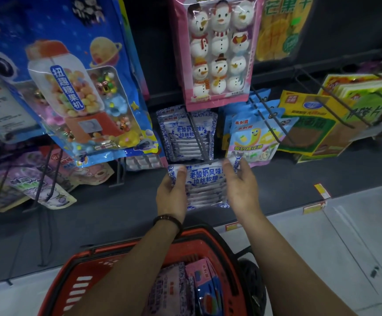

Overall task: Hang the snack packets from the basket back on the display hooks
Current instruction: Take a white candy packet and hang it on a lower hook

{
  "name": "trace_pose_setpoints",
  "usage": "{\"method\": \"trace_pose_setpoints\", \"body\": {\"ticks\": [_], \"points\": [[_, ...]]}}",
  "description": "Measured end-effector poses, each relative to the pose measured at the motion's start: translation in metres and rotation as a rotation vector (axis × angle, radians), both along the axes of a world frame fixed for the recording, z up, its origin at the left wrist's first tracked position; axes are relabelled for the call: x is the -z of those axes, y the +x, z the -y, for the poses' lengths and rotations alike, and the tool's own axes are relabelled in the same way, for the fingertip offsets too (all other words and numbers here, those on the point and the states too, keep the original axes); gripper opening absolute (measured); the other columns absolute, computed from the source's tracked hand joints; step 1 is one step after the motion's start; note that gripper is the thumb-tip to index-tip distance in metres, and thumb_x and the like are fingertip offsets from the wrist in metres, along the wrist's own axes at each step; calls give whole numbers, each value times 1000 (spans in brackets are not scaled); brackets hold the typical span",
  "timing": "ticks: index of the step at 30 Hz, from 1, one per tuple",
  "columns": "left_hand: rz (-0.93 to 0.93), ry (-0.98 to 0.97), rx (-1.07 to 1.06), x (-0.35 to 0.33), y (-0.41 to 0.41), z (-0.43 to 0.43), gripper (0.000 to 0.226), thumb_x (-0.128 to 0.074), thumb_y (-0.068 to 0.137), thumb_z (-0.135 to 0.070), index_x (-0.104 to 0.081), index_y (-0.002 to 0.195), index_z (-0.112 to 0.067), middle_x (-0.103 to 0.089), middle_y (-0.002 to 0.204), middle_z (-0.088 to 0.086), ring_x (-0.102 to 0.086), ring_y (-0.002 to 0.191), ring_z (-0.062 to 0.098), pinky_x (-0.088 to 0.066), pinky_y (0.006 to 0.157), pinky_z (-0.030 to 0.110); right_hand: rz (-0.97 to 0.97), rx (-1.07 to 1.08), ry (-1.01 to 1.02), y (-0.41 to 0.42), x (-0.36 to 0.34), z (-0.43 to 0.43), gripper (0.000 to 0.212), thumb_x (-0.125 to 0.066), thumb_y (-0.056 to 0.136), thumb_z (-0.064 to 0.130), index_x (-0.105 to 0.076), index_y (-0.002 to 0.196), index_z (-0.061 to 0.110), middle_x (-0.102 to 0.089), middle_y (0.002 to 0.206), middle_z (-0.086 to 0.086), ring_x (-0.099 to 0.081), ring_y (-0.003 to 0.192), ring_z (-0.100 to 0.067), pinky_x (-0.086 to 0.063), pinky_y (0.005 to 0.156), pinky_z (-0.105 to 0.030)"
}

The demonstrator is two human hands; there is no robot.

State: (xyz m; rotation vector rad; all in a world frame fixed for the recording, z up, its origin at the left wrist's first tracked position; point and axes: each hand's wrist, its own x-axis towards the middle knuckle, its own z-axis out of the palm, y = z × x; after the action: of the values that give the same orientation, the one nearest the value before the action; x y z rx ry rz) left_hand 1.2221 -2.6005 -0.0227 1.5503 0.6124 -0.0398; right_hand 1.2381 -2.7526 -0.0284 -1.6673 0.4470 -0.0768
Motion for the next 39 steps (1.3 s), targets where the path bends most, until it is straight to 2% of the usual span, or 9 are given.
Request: {"method": "trace_pose_setpoints", "body": {"ticks": [3,6,11,18,21,25,31,34,39], "points": [[-25,-20,-44,3,-3,4,46,-63,87,-72,-68,96,-27,-62,69,0,-57,64,19,-63,74,56,-4,8,-31,1,-7,0,75,-58,94,68,-53,147,15,-61,149,-5,-54,141,-26,-41,121,-53],[-95,-65,-43,3,-2,8,69,-64,80,-80,-69,119,-24,-54,68,5,-53,63,21,-61,66,46,-26,41,-53,-1,-7,0,58,-60,97,64,-61,138,22,-69,136,2,-62,129,-22,-46,116,-51],[-135,-58,-78,8,-2,7,45,-64,77,-81,-70,69,-38,-53,60,1,-53,60,21,-61,70,59,-89,38,-29,-1,-7,-2,80,-62,94,68,-50,154,16,-56,156,-4,-51,145,-26,-39,123,-49],[-185,-66,-110,4,16,8,64,-64,77,-81,-61,83,-18,-54,67,4,-53,63,21,-63,70,54,-13,37,16,5,-11,-6,68,-67,96,57,-52,152,21,-61,150,1,-56,141,-20,-43,120,-49],[-162,-44,-128,4,31,7,74,-61,77,-84,-69,114,-20,-71,90,12,-68,84,29,-61,89,56,27,-41,-13,7,-9,-9,71,-62,104,44,-32,166,25,-44,165,12,-42,150,-1,-36,120,-22],[-153,-1,-122,0,57,3,120,-54,70,-94,-39,155,-10,-68,125,21,-67,113,37,-56,100,57,26,-128,-79,10,1,-9,65,-58,108,29,-31,167,25,-42,147,36,-38,100,47,-29,78,15],[-156,-5,-110,4,87,-2,118,-40,68,-101,-49,149,-15,-59,144,16,-65,119,33,-55,99,52,-32,-222,-128,6,0,-20,51,-61,106,29,-51,154,16,-64,139,3,-65,122,-13,-50,103,-32],[-152,64,-74,6,94,-7,117,-29,72,-101,-42,155,-19,-66,125,16,-68,81,25,-62,73,46,-88,-241,-170,-1,1,-23,42,-62,104,29,-60,143,15,-67,126,1,-64,119,-19,-47,100,-31],[-170,88,-102,10,98,-13,103,-33,82,-93,-50,149,-17,-65,135,21,-70,93,33,-60,77,44,-200,-293,-219,-11,8,-26,30,-64,103,31,-67,130,19,-70,99,12,-68,96,-15,-51,86,-28]]}}
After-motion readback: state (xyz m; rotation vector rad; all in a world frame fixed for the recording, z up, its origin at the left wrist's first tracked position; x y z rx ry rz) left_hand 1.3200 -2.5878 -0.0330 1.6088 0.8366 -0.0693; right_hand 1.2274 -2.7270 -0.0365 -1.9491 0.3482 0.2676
